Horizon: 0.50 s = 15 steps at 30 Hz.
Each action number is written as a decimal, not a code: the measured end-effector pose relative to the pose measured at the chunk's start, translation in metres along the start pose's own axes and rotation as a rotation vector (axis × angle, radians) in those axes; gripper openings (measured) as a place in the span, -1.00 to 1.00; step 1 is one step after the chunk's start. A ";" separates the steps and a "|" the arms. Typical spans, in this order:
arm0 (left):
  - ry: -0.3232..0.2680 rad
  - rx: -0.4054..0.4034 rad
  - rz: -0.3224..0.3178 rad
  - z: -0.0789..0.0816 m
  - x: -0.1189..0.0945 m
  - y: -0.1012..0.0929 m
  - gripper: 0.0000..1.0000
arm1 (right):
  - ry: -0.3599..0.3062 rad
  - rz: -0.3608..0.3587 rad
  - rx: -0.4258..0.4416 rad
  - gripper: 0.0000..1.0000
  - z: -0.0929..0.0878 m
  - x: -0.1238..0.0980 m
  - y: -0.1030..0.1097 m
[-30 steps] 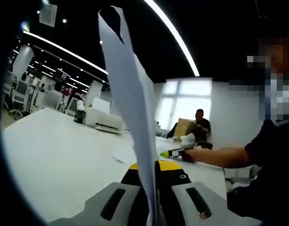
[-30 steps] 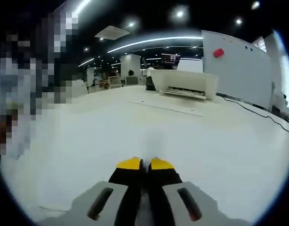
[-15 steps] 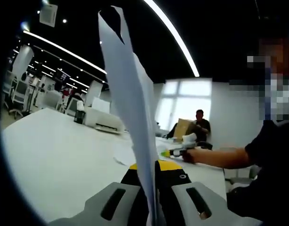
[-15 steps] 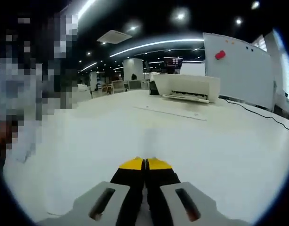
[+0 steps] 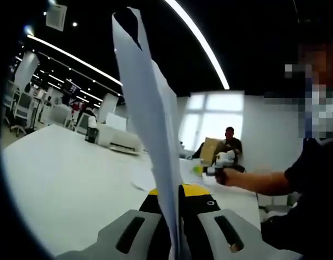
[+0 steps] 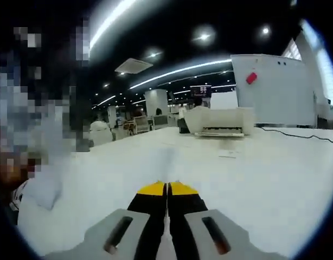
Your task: Organize the stack of printing papers by aligning and flattening the scattered papers on the table
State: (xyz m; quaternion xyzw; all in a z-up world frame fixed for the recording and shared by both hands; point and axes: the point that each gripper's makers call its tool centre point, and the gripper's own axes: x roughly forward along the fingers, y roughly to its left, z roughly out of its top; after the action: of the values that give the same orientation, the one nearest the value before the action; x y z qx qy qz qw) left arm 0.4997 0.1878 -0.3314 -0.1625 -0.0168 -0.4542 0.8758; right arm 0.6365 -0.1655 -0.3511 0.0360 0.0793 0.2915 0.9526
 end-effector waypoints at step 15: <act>-0.003 0.002 0.004 0.000 0.000 0.000 -0.88 | -0.136 0.028 -0.005 -1.00 0.061 -0.029 0.025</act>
State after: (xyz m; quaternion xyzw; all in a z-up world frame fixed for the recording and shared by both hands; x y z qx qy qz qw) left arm 0.4997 0.1882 -0.3311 -0.1624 -0.0184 -0.4522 0.8768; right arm 0.6094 -0.1626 -0.2839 0.0543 0.0133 0.3021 0.9516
